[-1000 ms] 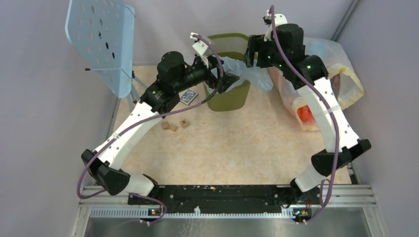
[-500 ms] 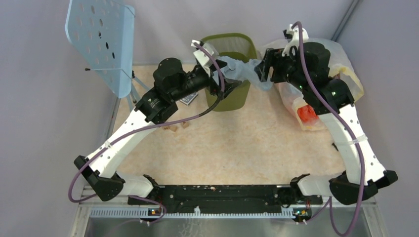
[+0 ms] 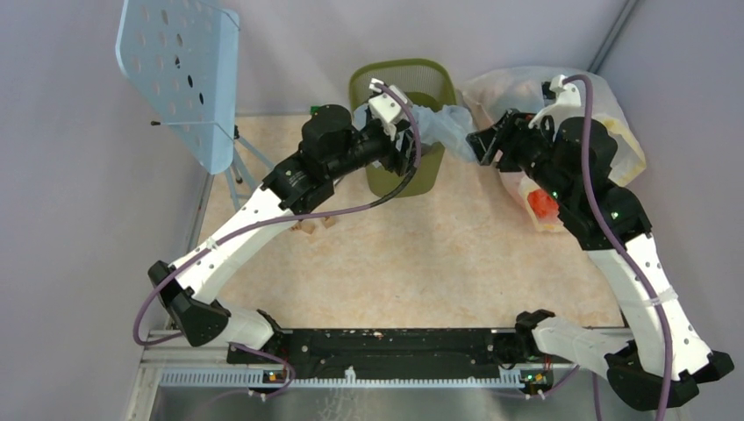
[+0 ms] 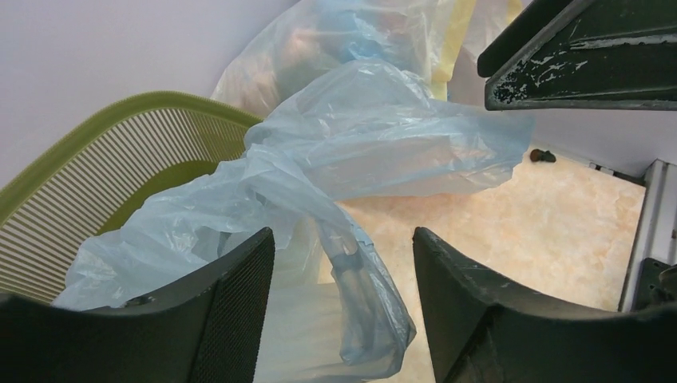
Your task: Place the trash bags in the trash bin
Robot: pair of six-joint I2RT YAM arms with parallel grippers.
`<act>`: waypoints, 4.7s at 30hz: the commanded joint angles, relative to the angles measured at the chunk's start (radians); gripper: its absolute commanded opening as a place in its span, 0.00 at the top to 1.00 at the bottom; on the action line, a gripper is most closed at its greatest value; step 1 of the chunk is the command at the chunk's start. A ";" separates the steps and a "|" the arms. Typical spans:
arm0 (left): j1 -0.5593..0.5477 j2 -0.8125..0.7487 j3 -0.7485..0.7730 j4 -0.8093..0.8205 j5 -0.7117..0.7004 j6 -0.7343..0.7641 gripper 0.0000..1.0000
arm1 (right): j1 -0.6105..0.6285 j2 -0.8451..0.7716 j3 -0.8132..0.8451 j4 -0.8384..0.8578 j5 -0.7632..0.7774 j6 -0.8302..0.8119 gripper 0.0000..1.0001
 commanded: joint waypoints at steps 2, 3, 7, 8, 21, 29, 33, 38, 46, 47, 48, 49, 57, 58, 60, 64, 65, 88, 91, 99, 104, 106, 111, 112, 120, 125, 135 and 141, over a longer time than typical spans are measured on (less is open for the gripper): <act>-0.011 -0.008 0.053 0.008 -0.080 0.040 0.44 | -0.003 -0.005 -0.047 0.050 -0.022 0.092 0.41; -0.012 -0.014 0.049 0.009 -0.106 0.039 0.51 | -0.002 -0.009 -0.065 0.053 -0.031 0.113 0.42; -0.011 -0.059 0.015 0.023 -0.202 0.012 0.84 | -0.002 -0.034 -0.163 0.110 -0.131 0.173 0.43; -0.011 -0.073 0.000 0.032 -0.205 -0.001 0.92 | -0.003 -0.034 -0.184 0.122 -0.153 0.184 0.43; 0.011 -0.277 -0.255 0.074 -0.508 -0.171 1.00 | -0.002 -0.104 -0.298 0.043 0.001 0.110 0.58; 0.023 -0.332 -0.343 0.101 -0.500 -0.187 1.00 | 0.013 -0.156 -0.185 -0.042 0.039 -0.254 0.23; 0.023 -0.341 -0.339 0.105 -0.480 -0.194 1.00 | 0.015 -0.166 -0.126 -0.048 0.075 -0.383 0.22; 0.023 -0.332 -0.315 0.093 -0.474 -0.189 1.00 | 0.044 -0.121 -0.049 -0.054 0.041 -0.486 0.36; 0.023 -0.302 -0.291 0.075 -0.432 -0.212 1.00 | 0.064 -0.042 0.049 -0.077 -0.105 -0.598 0.39; 0.023 -0.301 -0.291 0.077 -0.431 -0.214 1.00 | 0.068 -0.015 0.069 -0.089 -0.128 -0.593 0.40; 0.023 -0.300 -0.291 0.079 -0.430 -0.216 1.00 | 0.075 0.006 0.085 -0.102 -0.141 -0.592 0.40; 0.023 -0.299 -0.289 0.078 -0.429 -0.217 1.00 | 0.088 0.022 0.096 -0.112 -0.144 -0.592 0.41; 0.023 -0.298 -0.288 0.073 -0.434 -0.220 1.00 | 0.146 0.068 0.053 -0.132 -0.161 -0.614 0.45; 0.023 -0.297 -0.288 0.073 -0.434 -0.220 1.00 | 0.153 0.080 0.053 -0.139 -0.151 -0.616 0.45; 0.023 -0.297 -0.288 0.073 -0.434 -0.221 1.00 | 0.160 0.096 0.055 -0.142 -0.115 -0.613 0.46; 0.023 -0.296 -0.285 0.073 -0.437 -0.220 1.00 | 0.161 0.128 0.056 -0.144 -0.032 -0.604 0.53; 0.023 -0.297 -0.285 0.072 -0.440 -0.220 1.00 | 0.161 0.135 0.057 -0.144 -0.020 -0.604 0.53; 0.282 -0.281 -0.265 -0.003 -0.442 -0.304 1.00 | -0.199 0.350 0.360 -0.109 -0.116 -0.238 1.00; 0.302 -0.269 -0.252 -0.019 -0.433 -0.309 1.00 | -0.216 0.404 0.433 -0.158 -0.086 -0.201 1.00; 0.321 -0.315 -0.304 -0.028 -0.440 -0.310 1.00 | -0.254 0.404 0.429 -0.194 -0.008 -0.147 0.98; 0.339 -0.359 -0.350 -0.031 -0.472 -0.318 1.00 | -0.328 0.373 0.398 -0.172 0.056 -0.049 0.93; 0.355 -0.375 -0.375 -0.028 -0.476 -0.330 1.00 | -0.351 0.353 0.366 -0.154 0.072 -0.020 0.92; 0.368 -0.400 -0.421 0.012 -0.406 -0.352 1.00 | -0.360 0.306 0.282 -0.093 0.000 -0.036 0.82; 0.368 -0.403 -0.433 0.028 -0.382 -0.359 1.00 | -0.362 0.293 0.262 -0.071 -0.060 -0.055 0.77; 0.368 -0.405 -0.445 0.060 -0.312 -0.382 1.00 | -0.360 0.219 0.152 -0.003 -0.338 -0.153 0.30; 0.368 -0.407 -0.436 0.052 -0.329 -0.374 1.00 | -0.360 0.170 0.029 0.096 -0.424 -0.153 0.27; 0.369 -0.392 -0.430 0.028 -0.391 -0.354 1.00 | -0.361 0.166 0.024 0.072 -0.245 -0.107 0.72; 0.368 -0.378 -0.475 0.063 -0.414 -0.358 0.99 | -0.362 0.215 0.007 0.059 -0.197 -0.073 0.80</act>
